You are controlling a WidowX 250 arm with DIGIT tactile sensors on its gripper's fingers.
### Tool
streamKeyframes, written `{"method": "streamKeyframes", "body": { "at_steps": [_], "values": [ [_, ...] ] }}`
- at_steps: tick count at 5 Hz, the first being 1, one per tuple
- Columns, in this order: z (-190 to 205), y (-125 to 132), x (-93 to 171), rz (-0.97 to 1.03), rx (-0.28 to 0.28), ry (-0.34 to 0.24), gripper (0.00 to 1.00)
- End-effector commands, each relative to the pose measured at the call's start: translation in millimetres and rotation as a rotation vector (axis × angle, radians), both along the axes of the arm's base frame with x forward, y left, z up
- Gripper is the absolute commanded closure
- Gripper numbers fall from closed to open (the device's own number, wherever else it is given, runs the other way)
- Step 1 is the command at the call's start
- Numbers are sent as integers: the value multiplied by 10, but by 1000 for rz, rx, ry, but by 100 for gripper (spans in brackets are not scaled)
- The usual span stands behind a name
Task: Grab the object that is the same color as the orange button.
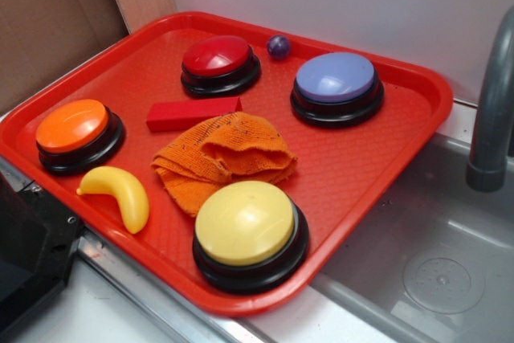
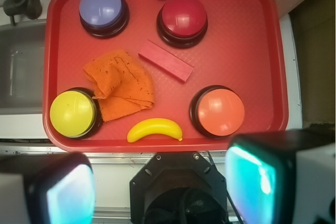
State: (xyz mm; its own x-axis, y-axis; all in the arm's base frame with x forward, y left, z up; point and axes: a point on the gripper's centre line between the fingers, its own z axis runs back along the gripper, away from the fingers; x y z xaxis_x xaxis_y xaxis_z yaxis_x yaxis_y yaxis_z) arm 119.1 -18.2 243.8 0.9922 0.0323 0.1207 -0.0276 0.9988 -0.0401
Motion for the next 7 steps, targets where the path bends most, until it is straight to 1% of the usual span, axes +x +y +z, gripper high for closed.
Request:
{"method": "streamKeyframes", "body": {
  "at_steps": [1, 2, 3, 4, 5, 6, 7],
  "values": [
    [0, 0, 0, 0, 0, 0, 0],
    [-227, -77, 127, 98, -16, -3, 0],
    [-451, -186, 251, 206, 7, -1, 0],
    [-770, -311, 538, 337, -1, -34, 0],
    [-1077, -433, 790, 407, -9, -23, 0],
    [-1473, -546, 1018, 467, 4, -13, 0],
    [-1729, -650, 1133, 451, -12, 3, 0]
  ]
}}
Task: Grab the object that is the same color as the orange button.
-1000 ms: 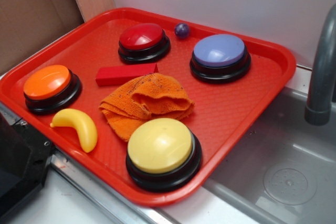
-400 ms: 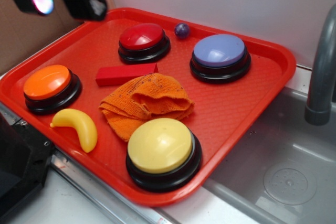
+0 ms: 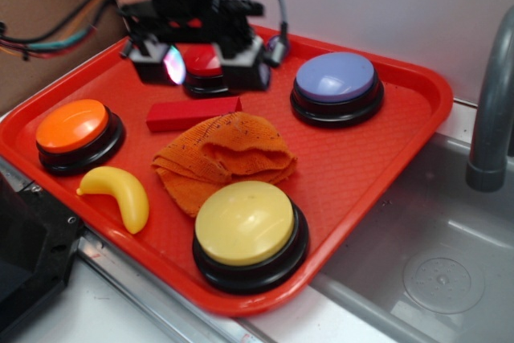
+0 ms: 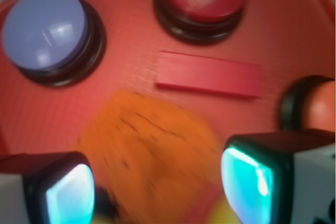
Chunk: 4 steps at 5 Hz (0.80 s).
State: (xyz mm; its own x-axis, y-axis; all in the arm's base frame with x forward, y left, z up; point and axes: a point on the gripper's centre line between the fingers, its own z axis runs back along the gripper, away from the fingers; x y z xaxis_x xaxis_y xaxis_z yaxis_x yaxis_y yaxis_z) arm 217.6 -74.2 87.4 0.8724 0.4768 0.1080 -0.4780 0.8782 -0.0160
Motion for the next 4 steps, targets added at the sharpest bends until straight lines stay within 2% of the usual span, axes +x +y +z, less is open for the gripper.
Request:
{"method": "streamKeyframes", "body": {
  "at_steps": [1, 2, 3, 4],
  "values": [
    [-373, -153, 217, -19, -8, -11, 0],
    [-576, -124, 195, -13, -14, 22, 0],
    [-617, -128, 141, 4, -7, 25, 12],
    [-510, -68, 141, 0, -7, -1, 100]
  ]
}}
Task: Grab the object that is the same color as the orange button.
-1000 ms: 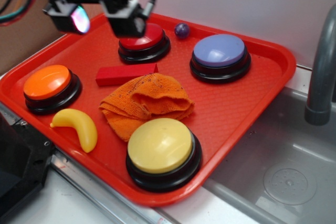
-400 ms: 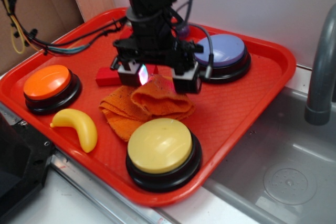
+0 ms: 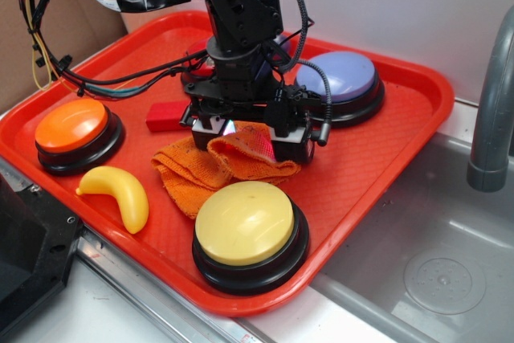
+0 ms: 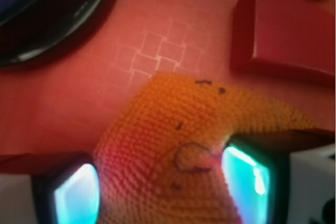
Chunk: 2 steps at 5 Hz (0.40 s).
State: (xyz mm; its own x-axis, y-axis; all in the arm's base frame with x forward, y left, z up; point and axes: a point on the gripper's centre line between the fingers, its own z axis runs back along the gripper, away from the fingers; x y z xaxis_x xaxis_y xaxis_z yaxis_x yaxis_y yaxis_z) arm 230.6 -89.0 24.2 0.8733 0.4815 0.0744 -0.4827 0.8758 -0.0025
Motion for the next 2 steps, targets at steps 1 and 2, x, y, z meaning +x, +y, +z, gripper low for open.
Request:
{"method": "streamKeyframes", "body": {
  "at_steps": [1, 2],
  "values": [
    [275, 130, 42, -95, -4, -50, 100],
    [514, 206, 86, -198, 19, -56, 100]
  ]
}}
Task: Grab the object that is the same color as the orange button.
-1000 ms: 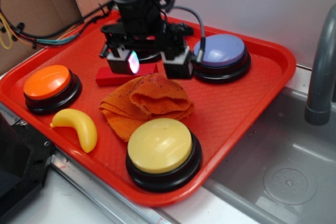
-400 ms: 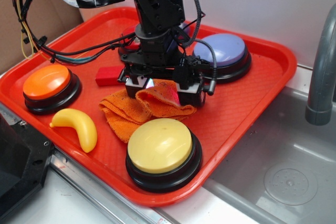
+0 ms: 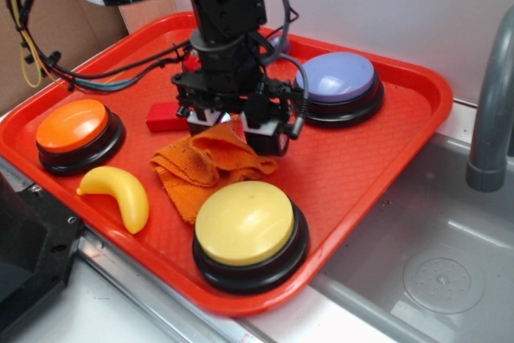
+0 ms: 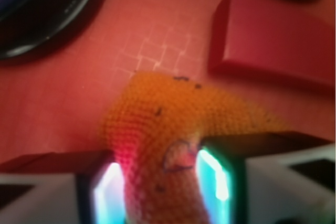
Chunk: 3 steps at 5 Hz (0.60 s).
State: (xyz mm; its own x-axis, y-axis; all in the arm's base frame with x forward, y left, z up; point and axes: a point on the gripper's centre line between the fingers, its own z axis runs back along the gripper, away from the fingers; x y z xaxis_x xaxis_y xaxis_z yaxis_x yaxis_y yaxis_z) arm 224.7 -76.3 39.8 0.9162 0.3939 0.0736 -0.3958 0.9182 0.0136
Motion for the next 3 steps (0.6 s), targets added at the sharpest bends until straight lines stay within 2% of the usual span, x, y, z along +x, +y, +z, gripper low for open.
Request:
{"method": "streamKeyframes", "body": {
  "at_steps": [1, 2, 3],
  "values": [
    [638, 163, 158, -196, -4, -71, 100],
    [1031, 267, 97, -334, -29, -83, 100],
    [1290, 393, 74, -404, -36, -71, 100]
  ]
}}
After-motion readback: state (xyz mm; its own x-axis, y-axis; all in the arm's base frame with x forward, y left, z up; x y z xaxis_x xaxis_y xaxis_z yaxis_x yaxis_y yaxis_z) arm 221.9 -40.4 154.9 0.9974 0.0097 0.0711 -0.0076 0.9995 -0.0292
